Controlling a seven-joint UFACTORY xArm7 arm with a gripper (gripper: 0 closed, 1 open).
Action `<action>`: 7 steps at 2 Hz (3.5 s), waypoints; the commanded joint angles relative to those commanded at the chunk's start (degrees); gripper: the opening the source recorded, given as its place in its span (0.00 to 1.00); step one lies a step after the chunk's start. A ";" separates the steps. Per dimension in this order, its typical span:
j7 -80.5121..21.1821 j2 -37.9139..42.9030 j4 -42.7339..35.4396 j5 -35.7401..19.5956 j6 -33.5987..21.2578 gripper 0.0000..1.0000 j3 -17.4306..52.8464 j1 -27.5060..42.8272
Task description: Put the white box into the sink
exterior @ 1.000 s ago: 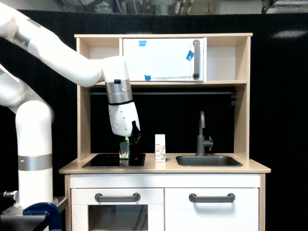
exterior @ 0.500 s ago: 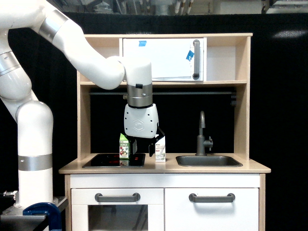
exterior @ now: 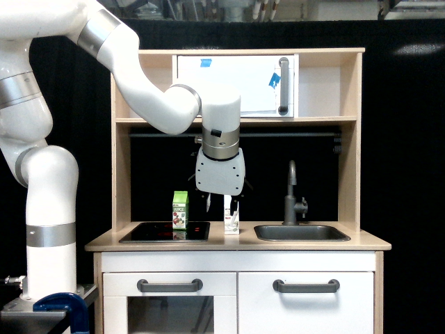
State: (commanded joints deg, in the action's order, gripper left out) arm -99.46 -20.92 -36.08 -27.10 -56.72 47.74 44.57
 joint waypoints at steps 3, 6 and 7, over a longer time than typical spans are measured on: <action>-13.84 14.53 -8.76 -16.96 -9.26 1.00 1.65 8.76; -15.76 24.41 -11.74 -29.48 -4.79 0.00 -10.52 6.37; -15.21 25.69 -14.90 -28.20 -7.63 0.00 -11.66 2.98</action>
State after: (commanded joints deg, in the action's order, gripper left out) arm -114.67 4.77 -50.99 -55.30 -64.34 36.08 47.55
